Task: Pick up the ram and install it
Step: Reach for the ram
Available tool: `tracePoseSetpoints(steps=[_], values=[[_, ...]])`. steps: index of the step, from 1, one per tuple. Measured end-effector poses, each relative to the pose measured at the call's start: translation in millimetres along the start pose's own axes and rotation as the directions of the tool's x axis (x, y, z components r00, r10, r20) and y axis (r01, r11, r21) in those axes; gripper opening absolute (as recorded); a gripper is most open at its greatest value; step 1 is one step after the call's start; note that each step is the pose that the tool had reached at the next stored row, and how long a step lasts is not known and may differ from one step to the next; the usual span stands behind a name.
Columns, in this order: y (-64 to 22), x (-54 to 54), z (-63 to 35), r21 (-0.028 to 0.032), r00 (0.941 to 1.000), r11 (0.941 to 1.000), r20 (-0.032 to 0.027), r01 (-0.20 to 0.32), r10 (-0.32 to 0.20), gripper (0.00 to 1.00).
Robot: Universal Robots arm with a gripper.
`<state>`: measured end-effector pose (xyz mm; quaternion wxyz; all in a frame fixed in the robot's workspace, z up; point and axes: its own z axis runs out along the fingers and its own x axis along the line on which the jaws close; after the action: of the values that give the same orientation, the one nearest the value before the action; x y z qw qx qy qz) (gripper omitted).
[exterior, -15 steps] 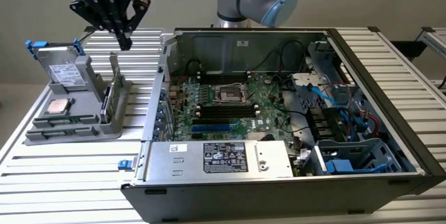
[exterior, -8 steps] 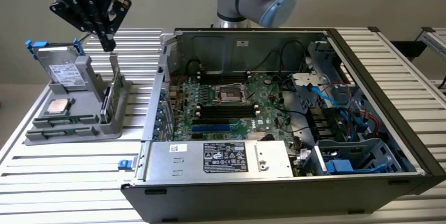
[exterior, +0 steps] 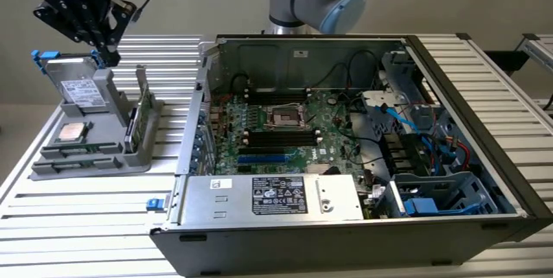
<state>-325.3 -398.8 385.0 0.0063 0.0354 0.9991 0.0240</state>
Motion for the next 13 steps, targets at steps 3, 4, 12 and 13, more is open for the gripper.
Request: tracePoseSetpoints(steps=[3, 4, 12, 13], values=[[-1.1, 13.4, 2.5, 0.0004, 1.0000, 1.0000, -0.0059, 0.000, 0.000, 0.10], [-1.4, 18.0, 3.6, 0.0007, 1.0000, 1.0000, -0.0084, 0.000, 0.000, 0.10], [-4.2, 47.9, 13.1, 0.0021, 0.9996, 1.0000, -0.0294, -0.001, 0.001, 0.10], [-4.6, 51.2, 14.3, 0.0022, 0.9995, 1.0000, -0.0311, 0.000, 0.001, 0.10]])
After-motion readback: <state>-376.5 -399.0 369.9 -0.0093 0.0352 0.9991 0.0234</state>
